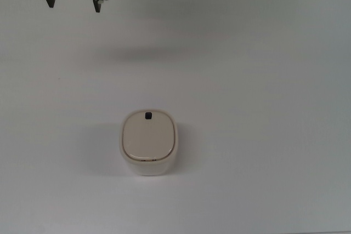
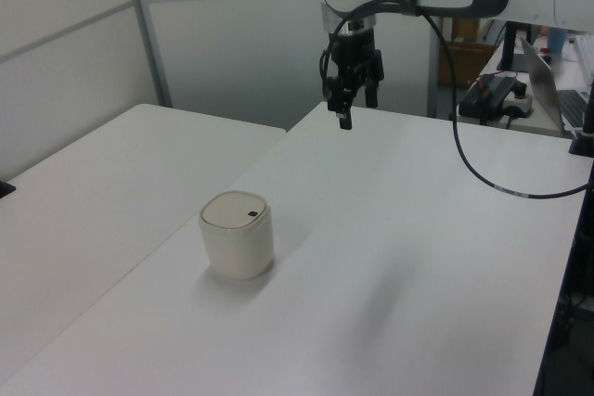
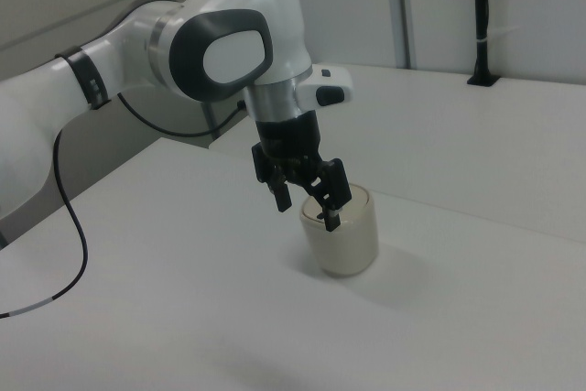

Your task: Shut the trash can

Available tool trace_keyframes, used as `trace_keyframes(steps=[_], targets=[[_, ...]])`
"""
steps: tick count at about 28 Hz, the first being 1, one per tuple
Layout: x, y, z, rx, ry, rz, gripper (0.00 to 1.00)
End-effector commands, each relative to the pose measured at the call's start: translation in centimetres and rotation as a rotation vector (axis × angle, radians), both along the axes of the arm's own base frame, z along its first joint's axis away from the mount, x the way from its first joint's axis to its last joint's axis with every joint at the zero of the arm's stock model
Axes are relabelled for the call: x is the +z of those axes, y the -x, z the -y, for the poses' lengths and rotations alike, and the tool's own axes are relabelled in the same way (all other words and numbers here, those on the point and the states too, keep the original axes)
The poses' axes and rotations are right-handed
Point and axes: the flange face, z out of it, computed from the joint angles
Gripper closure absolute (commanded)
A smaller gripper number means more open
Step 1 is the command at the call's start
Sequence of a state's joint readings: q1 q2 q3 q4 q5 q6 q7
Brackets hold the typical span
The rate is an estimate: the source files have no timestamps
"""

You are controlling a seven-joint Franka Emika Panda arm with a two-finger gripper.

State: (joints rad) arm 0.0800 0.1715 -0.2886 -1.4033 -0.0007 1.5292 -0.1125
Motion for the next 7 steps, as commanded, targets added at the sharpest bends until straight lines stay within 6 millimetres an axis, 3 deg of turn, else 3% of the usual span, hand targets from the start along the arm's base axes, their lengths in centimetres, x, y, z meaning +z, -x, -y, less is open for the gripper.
trace_keyframes(steps=[1, 7], targets=[[0.2, 0.08, 0.15, 0.023, -0.001, 0.023, 0.0], [0.13, 0.06, 0.33, 0.026, -0.001, 0.023, 0.0]])
